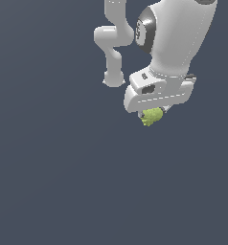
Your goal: Pick up the object and move it to a goal position.
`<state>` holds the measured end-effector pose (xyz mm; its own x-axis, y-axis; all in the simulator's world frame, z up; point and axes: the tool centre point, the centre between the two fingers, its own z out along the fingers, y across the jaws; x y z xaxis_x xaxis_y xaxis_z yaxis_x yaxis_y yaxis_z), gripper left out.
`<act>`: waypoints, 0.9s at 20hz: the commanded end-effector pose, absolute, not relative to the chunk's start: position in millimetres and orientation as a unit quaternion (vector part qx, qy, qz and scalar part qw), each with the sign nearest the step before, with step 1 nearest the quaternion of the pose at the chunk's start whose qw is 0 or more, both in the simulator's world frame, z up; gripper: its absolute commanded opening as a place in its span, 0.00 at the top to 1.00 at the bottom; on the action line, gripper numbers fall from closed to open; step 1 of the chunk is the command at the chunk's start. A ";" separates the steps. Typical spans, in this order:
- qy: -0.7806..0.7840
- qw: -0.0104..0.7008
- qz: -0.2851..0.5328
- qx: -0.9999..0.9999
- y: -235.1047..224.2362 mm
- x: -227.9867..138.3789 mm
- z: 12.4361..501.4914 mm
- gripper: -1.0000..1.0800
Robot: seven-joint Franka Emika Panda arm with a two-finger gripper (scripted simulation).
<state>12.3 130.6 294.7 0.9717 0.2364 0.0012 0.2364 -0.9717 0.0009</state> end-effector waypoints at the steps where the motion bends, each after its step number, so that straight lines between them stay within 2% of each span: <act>1: 0.119 0.000 0.000 0.993 141.2 19.1 310.5 1.00; 18: 0.118 0.000 0.000 0.993 194.0 55.8 388.3 1.00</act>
